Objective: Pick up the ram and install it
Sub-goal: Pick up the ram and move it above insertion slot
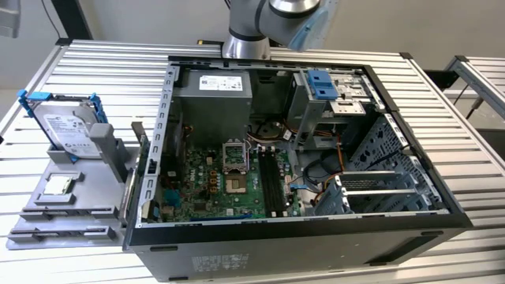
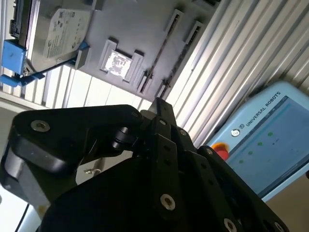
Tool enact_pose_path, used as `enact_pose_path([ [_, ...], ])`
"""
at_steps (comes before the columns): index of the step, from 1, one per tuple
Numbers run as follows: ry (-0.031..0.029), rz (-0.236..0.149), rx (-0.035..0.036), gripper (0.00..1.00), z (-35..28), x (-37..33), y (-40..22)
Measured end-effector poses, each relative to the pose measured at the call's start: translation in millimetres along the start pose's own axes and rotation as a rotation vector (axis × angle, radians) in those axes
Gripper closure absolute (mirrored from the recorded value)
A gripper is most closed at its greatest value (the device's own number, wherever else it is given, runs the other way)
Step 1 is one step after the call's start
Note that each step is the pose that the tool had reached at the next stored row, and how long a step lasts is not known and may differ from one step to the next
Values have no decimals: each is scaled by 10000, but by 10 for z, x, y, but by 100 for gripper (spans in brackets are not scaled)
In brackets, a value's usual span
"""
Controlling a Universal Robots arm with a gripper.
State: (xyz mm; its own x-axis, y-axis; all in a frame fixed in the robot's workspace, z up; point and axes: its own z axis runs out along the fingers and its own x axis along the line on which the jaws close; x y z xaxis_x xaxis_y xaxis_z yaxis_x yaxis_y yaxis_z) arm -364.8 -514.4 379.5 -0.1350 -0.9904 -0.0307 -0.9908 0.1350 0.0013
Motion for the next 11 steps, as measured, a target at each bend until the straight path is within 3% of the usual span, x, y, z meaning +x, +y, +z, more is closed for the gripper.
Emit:
enact_pose_path([
  [7, 2, -22, -7, 100, -1, -1, 1],
  [8, 1, -22, -7, 0, 0, -1, 1],
  [11, 2, -21, -10, 0, 0, -1, 1],
])
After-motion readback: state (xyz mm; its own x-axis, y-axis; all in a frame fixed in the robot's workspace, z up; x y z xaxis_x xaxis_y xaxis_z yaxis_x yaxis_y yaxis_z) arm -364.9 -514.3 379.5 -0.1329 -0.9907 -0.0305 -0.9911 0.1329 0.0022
